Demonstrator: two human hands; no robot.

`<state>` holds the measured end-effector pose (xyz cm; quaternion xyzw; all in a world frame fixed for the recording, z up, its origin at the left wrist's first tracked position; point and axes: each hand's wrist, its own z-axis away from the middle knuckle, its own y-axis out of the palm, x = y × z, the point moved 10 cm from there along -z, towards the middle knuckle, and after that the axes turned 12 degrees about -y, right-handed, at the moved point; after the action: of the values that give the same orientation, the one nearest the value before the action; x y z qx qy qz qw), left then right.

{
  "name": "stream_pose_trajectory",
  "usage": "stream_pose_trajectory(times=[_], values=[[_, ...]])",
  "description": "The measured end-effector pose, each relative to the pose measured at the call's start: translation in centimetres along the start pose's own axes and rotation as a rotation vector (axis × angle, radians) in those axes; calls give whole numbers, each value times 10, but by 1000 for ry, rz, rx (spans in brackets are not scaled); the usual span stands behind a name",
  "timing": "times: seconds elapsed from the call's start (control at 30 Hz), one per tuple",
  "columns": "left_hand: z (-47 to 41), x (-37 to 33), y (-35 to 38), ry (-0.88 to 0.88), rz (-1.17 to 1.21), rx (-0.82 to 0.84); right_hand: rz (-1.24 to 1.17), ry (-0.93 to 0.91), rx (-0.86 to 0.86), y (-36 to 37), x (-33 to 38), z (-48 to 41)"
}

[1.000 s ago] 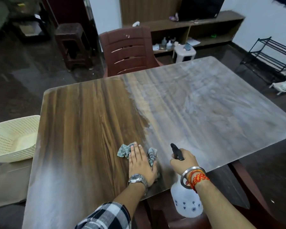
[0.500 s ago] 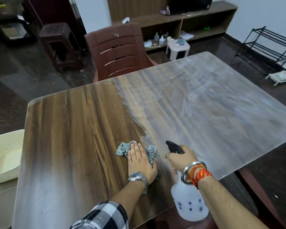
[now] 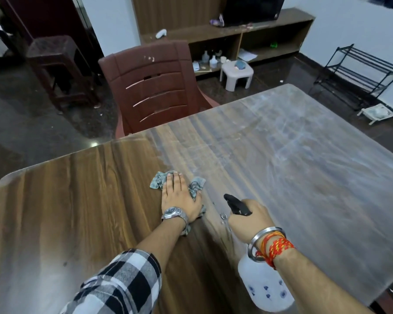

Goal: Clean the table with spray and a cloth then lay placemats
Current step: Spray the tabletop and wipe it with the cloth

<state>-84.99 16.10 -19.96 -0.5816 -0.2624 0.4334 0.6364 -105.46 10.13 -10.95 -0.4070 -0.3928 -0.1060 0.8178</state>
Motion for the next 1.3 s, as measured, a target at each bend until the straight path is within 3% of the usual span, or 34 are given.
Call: stream_pose_trajectory(times=[0.2, 0.33, 0.43, 0.57, 0.67, 0.87, 1.3], values=[[-125, 19, -21, -31, -53, -22, -24, -58, 31, 17, 32, -53], [-194, 58, -43, -229, 20, -107, -32, -80, -3, 9, 39, -69], [-227, 65, -47, -282, 85, -112, -36, -81, -13, -6, 32, -79], [-258, 64, -48, -269, -11, -91, -58, -89, -55, -31, 18, -86], [-267, 41, -43, -136, -136, -27, -105, -96, -95, -55, 5, -80], [-179, -81, -12, 370, -164, 49, -161, -64, -168, -83, -21, -56], [167, -130, 47, 813, -263, 223, -258, -99, -186, -117, -42, 19]])
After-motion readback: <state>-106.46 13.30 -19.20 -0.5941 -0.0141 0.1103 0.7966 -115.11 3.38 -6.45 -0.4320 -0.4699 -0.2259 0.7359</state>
